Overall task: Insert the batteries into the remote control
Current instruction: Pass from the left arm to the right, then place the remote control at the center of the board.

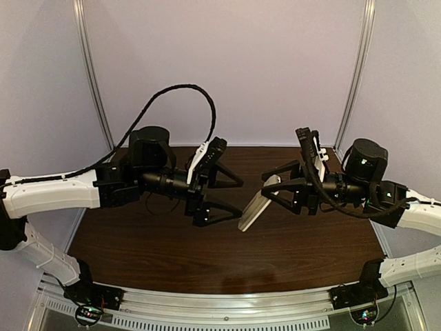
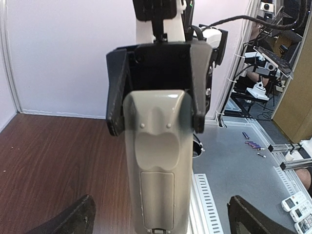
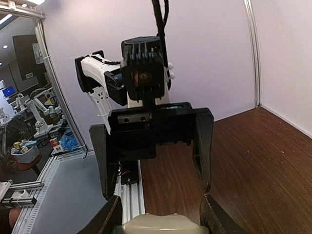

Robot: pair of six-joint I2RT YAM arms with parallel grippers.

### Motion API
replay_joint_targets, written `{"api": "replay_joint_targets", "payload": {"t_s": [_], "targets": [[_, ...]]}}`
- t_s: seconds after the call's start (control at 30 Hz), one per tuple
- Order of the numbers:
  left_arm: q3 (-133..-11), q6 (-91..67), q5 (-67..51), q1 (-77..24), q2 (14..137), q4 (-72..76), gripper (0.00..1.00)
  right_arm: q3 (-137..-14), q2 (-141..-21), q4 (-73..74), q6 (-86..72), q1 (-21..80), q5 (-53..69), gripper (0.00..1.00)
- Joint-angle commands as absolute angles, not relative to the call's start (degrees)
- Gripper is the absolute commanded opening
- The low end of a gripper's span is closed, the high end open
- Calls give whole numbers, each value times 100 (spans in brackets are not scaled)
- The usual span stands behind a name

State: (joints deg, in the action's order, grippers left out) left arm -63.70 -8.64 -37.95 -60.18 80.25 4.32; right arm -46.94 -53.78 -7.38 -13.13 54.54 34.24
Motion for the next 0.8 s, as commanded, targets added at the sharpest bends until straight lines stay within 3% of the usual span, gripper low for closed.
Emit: {"api": "replay_joint_targets", "payload": {"t_s": [0.0, 0.37, 0.77], "targets": [[-6184, -729, -3238, -5813, 7537, 322, 97, -5129, -5546, 5, -1129, 5373, 3056, 13], [-5232, -1565, -2011, -4864, 6598, 332, 97, -6357, -7312, 2526, -890, 5357, 1990, 11], [-4839, -1641, -1829, -4781, 6353, 259, 97, -7692, -9127, 4237, -659, 5433, 1675, 11]]}}
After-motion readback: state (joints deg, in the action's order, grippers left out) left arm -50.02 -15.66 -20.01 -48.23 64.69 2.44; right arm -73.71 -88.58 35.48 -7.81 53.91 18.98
